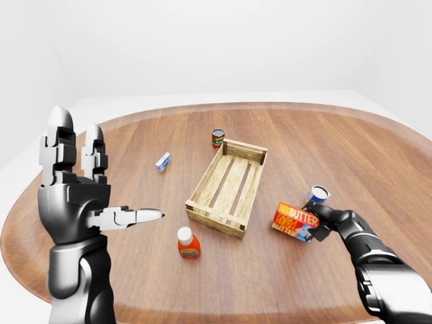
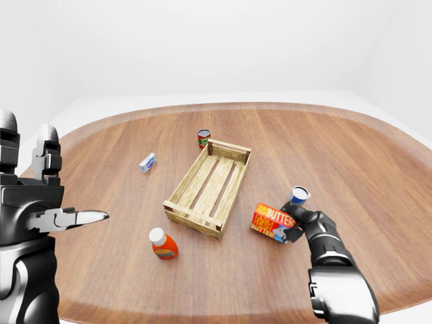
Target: Pick up the butter and put it in the tray.
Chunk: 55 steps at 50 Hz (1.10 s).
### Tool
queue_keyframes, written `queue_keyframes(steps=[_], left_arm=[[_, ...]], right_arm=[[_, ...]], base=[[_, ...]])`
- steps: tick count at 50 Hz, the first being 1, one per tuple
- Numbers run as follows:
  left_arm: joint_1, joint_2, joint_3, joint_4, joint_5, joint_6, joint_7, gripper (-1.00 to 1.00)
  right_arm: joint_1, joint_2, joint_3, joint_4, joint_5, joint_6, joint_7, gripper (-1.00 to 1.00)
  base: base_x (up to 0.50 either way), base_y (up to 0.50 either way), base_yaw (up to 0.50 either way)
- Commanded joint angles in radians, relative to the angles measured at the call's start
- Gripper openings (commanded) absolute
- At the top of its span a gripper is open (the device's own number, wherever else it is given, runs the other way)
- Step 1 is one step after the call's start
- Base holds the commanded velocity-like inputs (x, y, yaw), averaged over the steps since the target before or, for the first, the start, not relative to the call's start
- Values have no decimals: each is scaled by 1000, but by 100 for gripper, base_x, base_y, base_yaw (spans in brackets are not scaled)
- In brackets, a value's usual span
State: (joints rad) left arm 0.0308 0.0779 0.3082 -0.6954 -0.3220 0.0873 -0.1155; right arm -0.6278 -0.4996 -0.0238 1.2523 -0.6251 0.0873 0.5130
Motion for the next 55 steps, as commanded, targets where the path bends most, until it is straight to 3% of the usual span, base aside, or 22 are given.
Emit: queue_keyframes(steps=[1,20,28,55], left_arm=[[4,-1,4,-16,-8,0,-1,100],[4,-1,5,-20,-8,0,-2,100],[3,-1,6,-21,-9,0,0,100],[-3,3,14,-16,-17,0,2,100]], right_arm=[[6,-35,-56,-132,14,0,37,-100],[46,-63,-104,-437,-44,0,185,-100],[23,-72,-111,-508,-101,0,185,-100],[-178,-14,-85,-331,-20,0,184,-100]], base=[[0,0,0],[0,0,0],[0,0,0],[0,0,0]])
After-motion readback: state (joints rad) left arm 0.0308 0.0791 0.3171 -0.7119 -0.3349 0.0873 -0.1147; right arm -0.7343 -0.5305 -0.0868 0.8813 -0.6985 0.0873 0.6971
